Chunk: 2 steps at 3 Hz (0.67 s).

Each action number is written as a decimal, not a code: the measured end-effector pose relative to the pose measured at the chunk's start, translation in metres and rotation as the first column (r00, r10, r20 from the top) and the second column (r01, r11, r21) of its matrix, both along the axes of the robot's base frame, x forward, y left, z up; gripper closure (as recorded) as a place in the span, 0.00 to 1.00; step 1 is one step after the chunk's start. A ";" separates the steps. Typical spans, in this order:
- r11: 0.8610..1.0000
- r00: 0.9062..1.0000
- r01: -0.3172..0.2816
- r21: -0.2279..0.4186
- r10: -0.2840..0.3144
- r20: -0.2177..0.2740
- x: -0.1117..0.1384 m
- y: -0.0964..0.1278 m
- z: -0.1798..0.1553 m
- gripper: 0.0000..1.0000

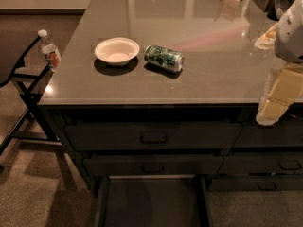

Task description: Place green can into bottom drawer

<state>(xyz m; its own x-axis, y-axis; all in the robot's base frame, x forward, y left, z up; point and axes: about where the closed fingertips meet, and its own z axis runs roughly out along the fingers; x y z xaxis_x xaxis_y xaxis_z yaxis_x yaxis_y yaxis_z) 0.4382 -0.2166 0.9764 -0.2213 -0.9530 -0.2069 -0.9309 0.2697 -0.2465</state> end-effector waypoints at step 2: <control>0.999 0.998 -0.001 0.034 -0.001 0.055 0.022 0.009 -0.008 0.00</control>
Offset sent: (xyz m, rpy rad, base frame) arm 0.0519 0.0164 -0.0205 0.0892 -0.1157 -0.0028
